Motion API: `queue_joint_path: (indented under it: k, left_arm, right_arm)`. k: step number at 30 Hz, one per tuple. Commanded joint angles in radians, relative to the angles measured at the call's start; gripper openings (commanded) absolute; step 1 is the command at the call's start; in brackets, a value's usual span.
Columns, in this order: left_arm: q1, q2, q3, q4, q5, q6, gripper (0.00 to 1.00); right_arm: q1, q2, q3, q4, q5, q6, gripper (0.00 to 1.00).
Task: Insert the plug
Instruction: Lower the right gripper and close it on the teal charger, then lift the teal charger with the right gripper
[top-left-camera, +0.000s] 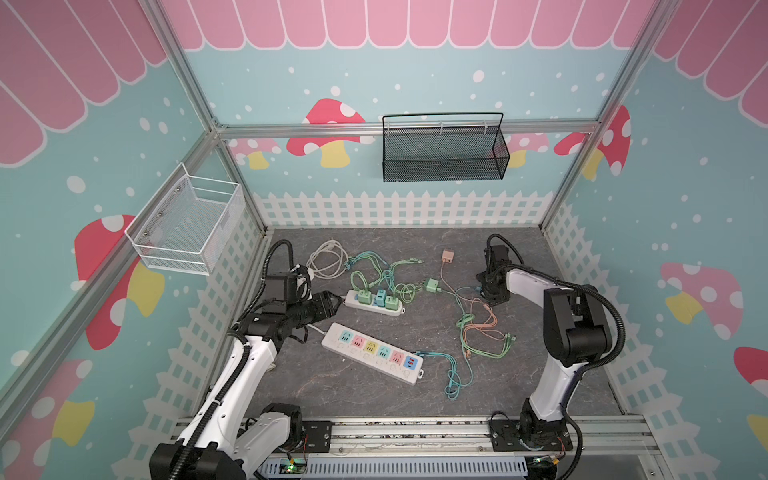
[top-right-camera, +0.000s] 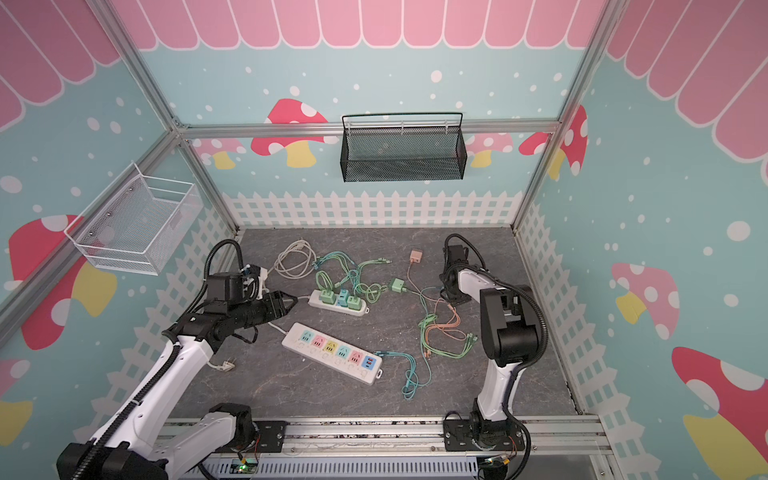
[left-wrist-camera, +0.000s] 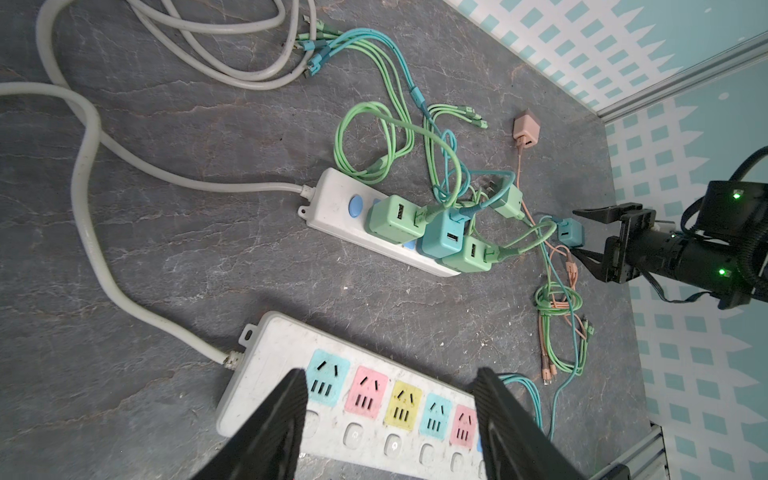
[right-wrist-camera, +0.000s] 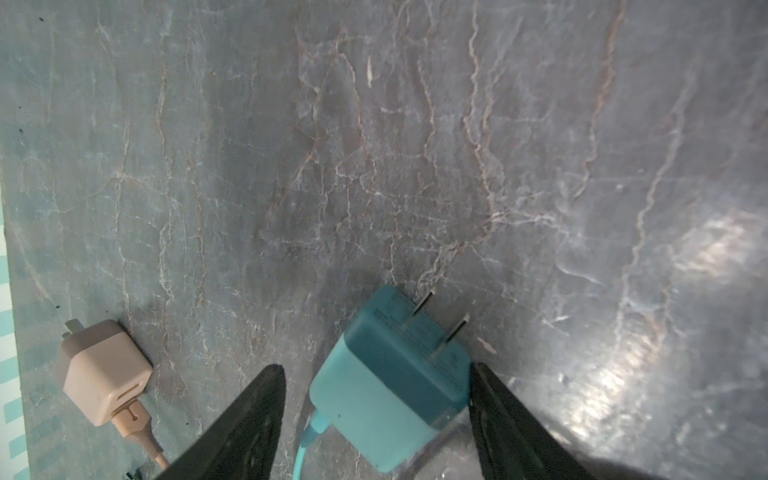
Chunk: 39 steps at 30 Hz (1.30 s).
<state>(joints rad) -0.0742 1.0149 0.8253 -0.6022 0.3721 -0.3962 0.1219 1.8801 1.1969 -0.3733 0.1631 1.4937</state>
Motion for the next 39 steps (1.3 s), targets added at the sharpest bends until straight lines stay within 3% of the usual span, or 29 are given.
queue_joint_path:
  k: [1, 15, 27, 30, 39]
  left_arm:
    - [0.001, 0.004, 0.020, -0.011, 0.020, 0.026, 0.64]
    - [0.001, 0.006, 0.014, -0.013, 0.039, 0.045, 0.64]
    - [0.002, 0.008, 0.008, -0.011, 0.040, 0.046, 0.63]
    - [0.001, 0.005, 0.007, -0.011, 0.039, 0.047, 0.63]
    - [0.000, -0.001, 0.004, -0.005, 0.038, 0.035, 0.63]
  right_arm:
    - [-0.008, 0.053, 0.038, -0.026, -0.006, 0.001, 0.70]
    - [-0.013, 0.149, 0.121, -0.109, -0.006, -0.095, 0.57]
    - [-0.014, 0.189, 0.175, -0.172, 0.075, -0.405, 0.55]
    - [-0.014, 0.188, 0.172, -0.130, 0.051, -0.530, 0.48]
    - [-0.012, 0.062, 0.067, 0.047, -0.001, -0.766, 0.41]
